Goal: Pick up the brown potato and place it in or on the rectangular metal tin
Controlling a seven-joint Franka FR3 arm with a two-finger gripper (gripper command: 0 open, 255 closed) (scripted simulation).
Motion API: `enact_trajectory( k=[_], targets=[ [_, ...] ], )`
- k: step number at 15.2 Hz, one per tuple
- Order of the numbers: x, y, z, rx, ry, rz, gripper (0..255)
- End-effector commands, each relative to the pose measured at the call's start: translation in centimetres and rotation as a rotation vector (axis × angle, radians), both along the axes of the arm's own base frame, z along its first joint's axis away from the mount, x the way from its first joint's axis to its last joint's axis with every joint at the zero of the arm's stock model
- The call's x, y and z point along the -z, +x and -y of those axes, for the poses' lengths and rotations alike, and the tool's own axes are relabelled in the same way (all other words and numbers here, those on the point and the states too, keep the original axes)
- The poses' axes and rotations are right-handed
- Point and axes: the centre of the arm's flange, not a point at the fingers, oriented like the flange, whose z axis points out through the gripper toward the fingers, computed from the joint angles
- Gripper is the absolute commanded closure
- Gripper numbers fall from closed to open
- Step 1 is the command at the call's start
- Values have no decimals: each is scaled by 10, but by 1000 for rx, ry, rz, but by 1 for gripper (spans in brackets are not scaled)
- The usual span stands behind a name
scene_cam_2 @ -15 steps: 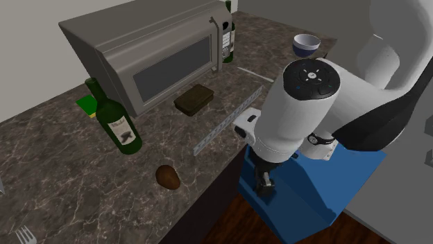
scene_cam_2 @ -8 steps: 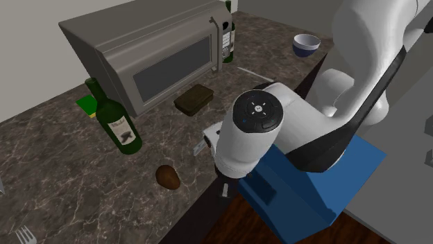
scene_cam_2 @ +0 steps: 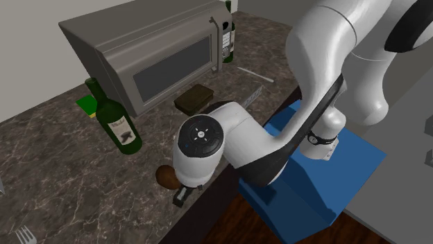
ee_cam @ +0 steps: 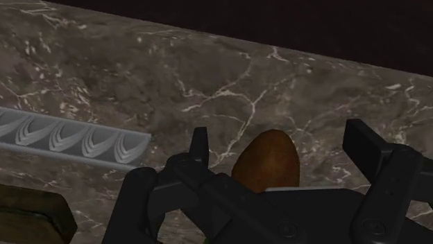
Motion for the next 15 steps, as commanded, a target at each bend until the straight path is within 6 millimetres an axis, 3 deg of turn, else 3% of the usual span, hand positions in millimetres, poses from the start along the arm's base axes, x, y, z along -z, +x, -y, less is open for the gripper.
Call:
enact_trajectory(
  k=[1, 5, 12, 15],
  targets=[
    [4, 16, 19, 67, -20, 16, 0],
    [17, 41, 54, 183, -52, 43, 0],
    [53, 42, 65, 183, -52, 43, 0],
    [55, 42, 66, 183, -52, 43, 0]
  ],
)
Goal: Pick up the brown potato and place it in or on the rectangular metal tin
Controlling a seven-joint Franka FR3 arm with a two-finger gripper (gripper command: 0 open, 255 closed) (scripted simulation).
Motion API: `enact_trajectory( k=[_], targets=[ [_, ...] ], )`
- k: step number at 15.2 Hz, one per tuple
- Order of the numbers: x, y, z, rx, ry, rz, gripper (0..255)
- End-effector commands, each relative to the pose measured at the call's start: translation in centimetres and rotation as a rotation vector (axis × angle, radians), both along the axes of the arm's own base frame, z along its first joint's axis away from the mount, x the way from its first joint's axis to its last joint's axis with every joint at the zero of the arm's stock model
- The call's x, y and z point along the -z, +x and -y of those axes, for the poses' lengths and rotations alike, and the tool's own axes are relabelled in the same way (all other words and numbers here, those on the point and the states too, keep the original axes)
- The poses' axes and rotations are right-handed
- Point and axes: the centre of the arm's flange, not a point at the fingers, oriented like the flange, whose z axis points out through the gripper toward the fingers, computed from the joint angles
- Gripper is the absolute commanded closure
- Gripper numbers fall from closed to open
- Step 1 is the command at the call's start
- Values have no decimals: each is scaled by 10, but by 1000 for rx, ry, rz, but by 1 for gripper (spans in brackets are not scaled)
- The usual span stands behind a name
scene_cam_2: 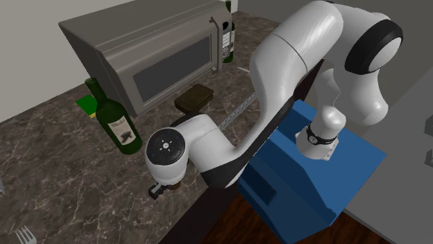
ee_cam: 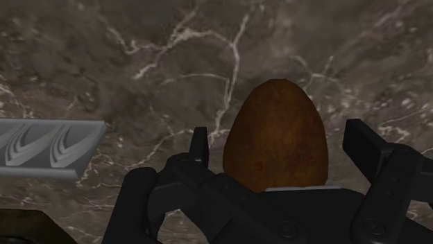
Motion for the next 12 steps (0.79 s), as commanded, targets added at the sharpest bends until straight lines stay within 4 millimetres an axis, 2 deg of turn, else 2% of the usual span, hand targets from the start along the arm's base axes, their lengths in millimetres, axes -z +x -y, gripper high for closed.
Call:
enact_trajectory(
  k=[1, 5, 6, 12],
  targets=[
    [1, 0, 0, 0, 0, 0, 0],
    [1, 0, 0, 0, 0, 0, 0],
    [1, 0, 0, 0, 0, 0, 255],
    [1, 0, 0, 0, 0, 0, 255]
  ],
)
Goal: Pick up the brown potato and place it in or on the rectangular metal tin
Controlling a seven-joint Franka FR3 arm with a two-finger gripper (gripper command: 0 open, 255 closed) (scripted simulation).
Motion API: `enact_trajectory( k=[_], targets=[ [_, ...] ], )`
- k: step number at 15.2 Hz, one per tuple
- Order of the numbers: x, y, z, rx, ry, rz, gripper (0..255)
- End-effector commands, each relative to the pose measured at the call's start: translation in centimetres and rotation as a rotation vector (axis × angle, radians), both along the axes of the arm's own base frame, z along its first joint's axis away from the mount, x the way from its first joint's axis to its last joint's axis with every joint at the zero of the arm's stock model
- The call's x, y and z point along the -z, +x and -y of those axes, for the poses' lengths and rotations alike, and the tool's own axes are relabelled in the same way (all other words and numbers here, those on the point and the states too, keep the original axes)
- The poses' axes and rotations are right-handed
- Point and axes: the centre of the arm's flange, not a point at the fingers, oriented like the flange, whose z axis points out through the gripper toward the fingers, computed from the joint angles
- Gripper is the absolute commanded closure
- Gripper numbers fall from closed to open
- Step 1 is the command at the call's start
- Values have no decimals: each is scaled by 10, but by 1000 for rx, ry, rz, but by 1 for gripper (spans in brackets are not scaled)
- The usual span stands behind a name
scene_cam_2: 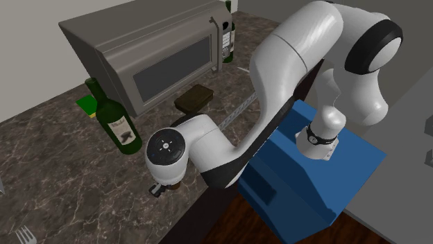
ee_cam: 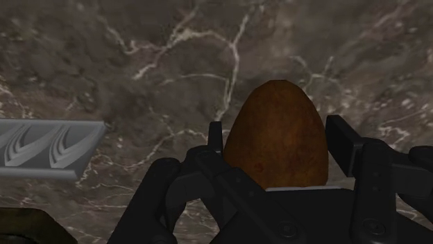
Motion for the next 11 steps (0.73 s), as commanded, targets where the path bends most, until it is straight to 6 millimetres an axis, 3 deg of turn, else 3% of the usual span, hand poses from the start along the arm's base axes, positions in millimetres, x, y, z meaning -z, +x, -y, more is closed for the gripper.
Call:
enact_trajectory(
  k=[1, 3, 11],
  targets=[
    [0, 0, 0, 0, 0, 0, 255],
    [0, 0, 0, 0, 0, 0, 255],
    [-42, 0, 0, 0, 0, 0, 255]
  ],
)
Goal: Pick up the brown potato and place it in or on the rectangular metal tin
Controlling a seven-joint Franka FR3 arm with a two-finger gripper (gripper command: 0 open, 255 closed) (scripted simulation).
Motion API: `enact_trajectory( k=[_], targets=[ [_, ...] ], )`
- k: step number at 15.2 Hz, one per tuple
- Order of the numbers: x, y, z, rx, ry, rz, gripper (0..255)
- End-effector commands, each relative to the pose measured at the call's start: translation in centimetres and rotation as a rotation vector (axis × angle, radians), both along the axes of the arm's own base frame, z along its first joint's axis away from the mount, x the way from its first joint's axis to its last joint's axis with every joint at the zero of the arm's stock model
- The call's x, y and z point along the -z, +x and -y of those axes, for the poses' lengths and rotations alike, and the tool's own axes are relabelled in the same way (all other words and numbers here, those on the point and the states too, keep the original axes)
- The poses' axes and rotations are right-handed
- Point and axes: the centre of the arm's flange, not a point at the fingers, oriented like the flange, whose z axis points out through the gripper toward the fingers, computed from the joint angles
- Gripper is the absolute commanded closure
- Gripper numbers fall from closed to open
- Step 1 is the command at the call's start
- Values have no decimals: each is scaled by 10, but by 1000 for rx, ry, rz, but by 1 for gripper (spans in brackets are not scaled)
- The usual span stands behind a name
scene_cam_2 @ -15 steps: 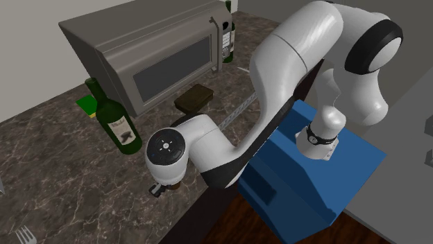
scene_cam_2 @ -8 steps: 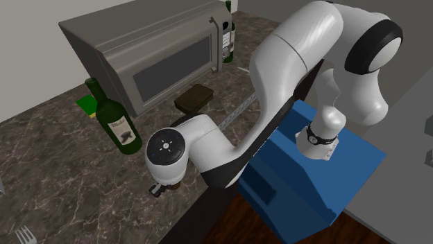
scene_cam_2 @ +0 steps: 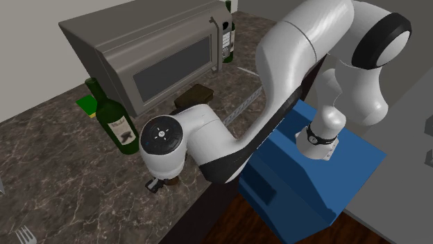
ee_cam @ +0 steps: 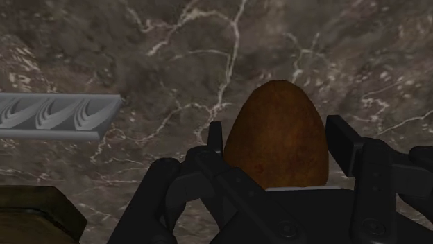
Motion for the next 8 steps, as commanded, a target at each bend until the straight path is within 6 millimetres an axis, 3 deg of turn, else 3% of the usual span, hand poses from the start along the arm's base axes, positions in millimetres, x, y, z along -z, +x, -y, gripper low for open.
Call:
enact_trajectory(
  k=[1, 8],
  targets=[
    [-11, 0, 0, 0, 0, 0, 255],
    [-48, 0, 0, 0, 0, 0, 255]
  ],
)
